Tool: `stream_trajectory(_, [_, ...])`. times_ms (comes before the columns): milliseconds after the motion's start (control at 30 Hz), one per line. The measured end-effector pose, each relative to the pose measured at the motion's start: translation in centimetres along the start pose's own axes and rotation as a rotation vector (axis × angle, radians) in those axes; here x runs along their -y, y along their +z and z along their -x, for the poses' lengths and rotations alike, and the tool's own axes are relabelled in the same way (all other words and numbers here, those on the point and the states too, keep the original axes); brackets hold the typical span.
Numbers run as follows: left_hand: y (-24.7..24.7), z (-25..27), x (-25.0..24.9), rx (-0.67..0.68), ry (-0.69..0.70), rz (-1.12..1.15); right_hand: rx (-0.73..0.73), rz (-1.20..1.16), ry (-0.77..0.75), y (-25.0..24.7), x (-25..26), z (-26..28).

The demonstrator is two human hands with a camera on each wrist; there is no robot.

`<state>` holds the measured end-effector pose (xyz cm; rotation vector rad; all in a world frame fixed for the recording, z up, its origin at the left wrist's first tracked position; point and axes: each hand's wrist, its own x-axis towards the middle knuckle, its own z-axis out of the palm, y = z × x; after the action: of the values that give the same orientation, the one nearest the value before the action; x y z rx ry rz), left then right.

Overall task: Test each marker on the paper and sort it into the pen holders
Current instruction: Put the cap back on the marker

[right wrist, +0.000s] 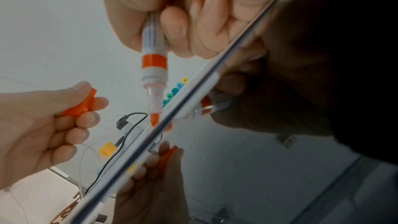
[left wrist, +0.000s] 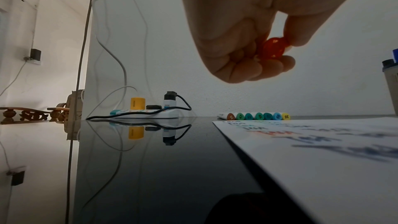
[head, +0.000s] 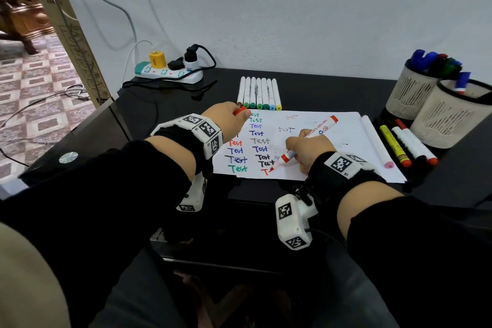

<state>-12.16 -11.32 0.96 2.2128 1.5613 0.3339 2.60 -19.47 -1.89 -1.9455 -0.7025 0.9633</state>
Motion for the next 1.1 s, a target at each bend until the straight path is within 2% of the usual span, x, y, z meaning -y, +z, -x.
stream_trajectory(500, [-0.2,0.2,-0.2,0.013,-0.009,0.01,0.033,-0.096,0.026,-1.5,0.2,0.6])
stream_trajectory(633, [-0.1,0.1,-0.2,0.015,-0.008,0.013,-0.012,-0.029,-0.006,-1.4,0.5,0.6])
stream_trajectory(1100, [0.0,-0.1,0.0,0.022,-0.003,0.005,-0.008,0.057,-0.026,-0.6,-0.1,0.2])
